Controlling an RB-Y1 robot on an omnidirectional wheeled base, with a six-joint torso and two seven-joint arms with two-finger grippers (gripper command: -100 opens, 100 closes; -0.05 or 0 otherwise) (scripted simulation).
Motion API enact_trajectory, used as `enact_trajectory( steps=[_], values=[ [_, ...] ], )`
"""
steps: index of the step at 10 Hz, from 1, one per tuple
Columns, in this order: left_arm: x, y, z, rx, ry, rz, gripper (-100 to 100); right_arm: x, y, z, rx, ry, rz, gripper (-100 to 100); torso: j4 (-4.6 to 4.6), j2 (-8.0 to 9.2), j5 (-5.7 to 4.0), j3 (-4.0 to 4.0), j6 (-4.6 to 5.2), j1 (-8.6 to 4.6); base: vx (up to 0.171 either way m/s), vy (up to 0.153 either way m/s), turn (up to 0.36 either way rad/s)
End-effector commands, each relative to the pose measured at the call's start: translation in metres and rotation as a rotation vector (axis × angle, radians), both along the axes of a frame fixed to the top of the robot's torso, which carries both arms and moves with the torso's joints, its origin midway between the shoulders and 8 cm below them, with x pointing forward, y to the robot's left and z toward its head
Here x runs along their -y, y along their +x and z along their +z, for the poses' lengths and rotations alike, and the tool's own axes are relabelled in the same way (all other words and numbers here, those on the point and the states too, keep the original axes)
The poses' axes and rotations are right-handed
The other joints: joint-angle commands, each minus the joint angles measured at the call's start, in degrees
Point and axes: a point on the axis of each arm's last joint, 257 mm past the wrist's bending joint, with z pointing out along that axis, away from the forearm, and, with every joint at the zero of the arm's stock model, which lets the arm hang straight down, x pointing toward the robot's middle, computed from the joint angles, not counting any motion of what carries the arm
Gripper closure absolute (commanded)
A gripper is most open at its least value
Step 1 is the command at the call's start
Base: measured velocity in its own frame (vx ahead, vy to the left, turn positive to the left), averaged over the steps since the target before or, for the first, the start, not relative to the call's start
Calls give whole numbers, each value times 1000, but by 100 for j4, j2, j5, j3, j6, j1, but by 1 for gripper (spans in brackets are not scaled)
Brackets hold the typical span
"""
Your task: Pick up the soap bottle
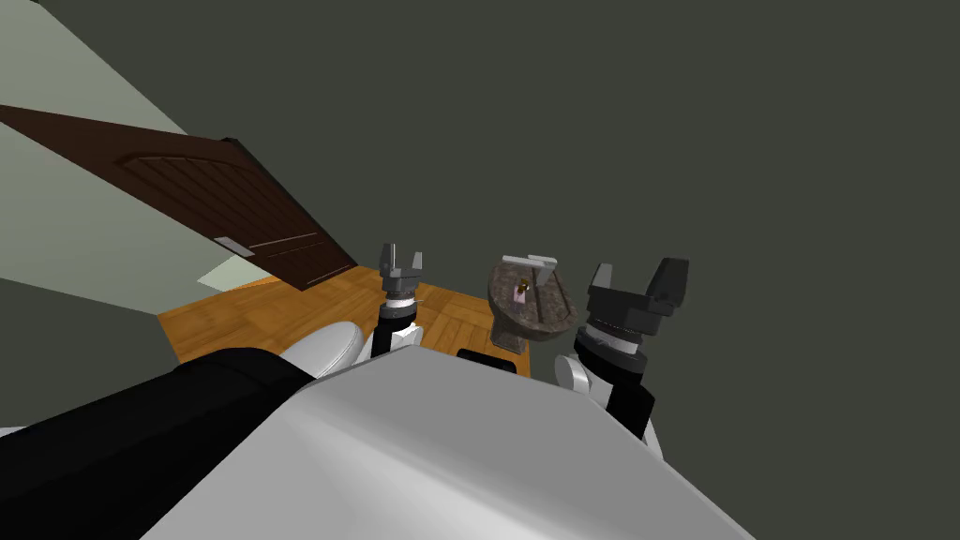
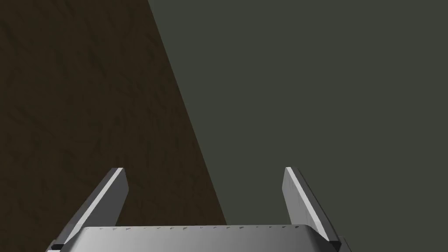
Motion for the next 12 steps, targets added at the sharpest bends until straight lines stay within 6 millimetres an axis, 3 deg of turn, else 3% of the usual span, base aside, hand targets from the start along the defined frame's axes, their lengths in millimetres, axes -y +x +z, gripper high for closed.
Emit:
enact_trajectory(
  steps=[1, 5, 12],
  values=[
    [0, 0, 0, 0, 0, 0, 0, -1, 4, -6, -28, -16, 14, -100, 0, 0, 0, 0, 0, 0, -24, 15, 43],
    [0, 0, 0, 0, 0, 0, 0, 4, 19, -30, -155, -49, 50, -100, 6, 30, 5, 17, -1, 26, -74, 62, 83],
    [0, 0, 0, 0, 0, 0, 0, 18, 37, -73, -400, -114, 88, -100, 9, 41, 12, 24, -1, 51, -83, 128, 105]
  ],
)
